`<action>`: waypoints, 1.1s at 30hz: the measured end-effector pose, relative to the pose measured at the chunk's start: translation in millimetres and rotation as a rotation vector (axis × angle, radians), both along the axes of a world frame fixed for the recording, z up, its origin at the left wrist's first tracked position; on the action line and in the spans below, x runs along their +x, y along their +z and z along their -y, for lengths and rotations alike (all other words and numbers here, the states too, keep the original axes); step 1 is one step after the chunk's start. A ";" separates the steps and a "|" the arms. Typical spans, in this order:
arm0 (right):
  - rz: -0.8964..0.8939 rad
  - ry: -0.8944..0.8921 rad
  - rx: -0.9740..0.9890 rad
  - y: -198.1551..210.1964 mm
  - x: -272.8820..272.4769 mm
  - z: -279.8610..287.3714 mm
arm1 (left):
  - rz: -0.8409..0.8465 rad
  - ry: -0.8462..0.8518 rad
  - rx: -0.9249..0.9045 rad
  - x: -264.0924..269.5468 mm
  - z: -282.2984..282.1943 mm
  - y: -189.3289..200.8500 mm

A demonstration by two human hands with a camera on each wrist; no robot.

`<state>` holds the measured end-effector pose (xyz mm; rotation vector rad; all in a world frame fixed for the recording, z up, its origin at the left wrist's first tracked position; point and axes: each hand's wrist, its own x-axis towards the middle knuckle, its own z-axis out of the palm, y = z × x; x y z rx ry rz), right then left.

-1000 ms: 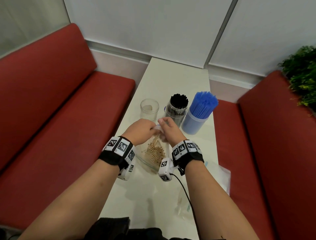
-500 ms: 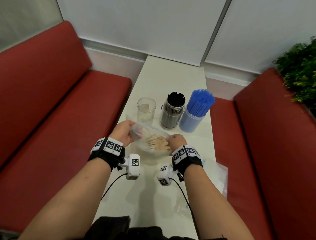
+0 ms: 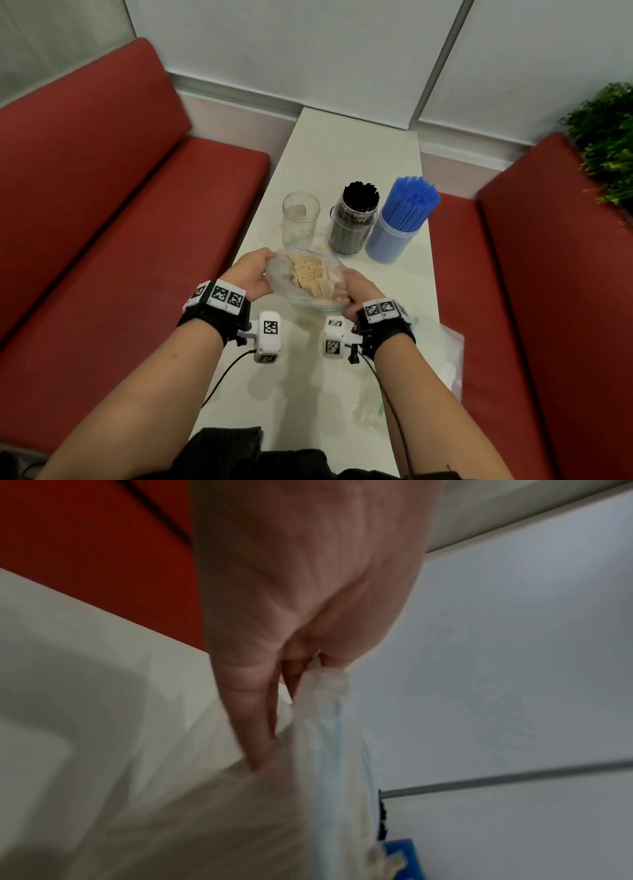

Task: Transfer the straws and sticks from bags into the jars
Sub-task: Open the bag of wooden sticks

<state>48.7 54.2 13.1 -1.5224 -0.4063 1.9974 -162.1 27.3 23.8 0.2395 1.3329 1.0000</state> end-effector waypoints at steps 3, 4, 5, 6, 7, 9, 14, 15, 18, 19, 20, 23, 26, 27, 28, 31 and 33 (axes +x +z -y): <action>0.446 0.182 0.371 -16.3 -4.9 -2.6 | -0.098 -0.001 0.099 0.6 1.8 -0.8; 0.460 0.225 0.419 -15.8 -6.6 -2.1 | -0.138 -0.058 0.126 0.8 2.4 -1.7; 0.456 0.256 0.445 -16.6 -6.9 -3.0 | -0.162 -0.125 0.149 2.3 3.3 -2.5; 0.446 0.281 0.446 -16.7 -6.9 -4.4 | -0.177 -0.181 0.170 4.0 3.6 -4.0; 0.442 0.308 0.426 -16.7 -6.7 -6.5 | -0.197 -0.218 0.187 5.6 4.1 -5.3; 0.390 0.305 0.331 -16.8 -5.7 -10.1 | -0.272 -0.240 0.194 8.5 2.9 -7.8; 0.020 0.068 -0.038 -28.5 2.0 -8.8 | -0.162 -0.304 0.098 7.6 -5.4 -10.1; -0.011 0.040 -0.055 -31.2 1.8 -7.3 | -0.110 -0.272 0.069 6.9 -7.2 -11.4; 0.004 -0.009 -0.026 -29.5 -0.7 -5.1 | -0.024 -0.141 -0.025 2.7 -10.8 -19.0; 0.059 0.011 -0.001 -28.1 0.3 -5.5 | 0.005 -0.096 -0.043 0.1 -11.4 -23.2; 0.132 0.057 0.006 -28.2 2.0 -5.8 | 0.036 -0.052 -0.062 -3.2 -12.6 -28.2; 0.169 0.132 -0.045 -24.6 5.3 -3.7 | 0.117 0.047 -0.100 -7.9 -13.4 -41.1; -0.033 0.006 -0.055 -22.9 4.3 -6.7 | -0.004 -0.001 -0.015 -6.7 -12.2 -46.8; -0.082 -0.039 -0.067 -21.1 2.6 -7.6 | -0.084 -0.033 0.028 -7.9 -11.4 -46.6; -0.143 -0.096 -0.084 -20.4 1.5 -8.5 | -0.137 -0.086 0.073 -9.9 -10.1 -44.7; -0.236 -0.278 -0.104 -20.2 -4.0 -7.3 | -0.118 -0.331 0.182 -19.5 -4.8 -34.1; -0.221 -0.327 -0.117 -24.4 -9.9 -4.8 | -0.051 -0.467 0.158 -24.8 -1.4 -26.9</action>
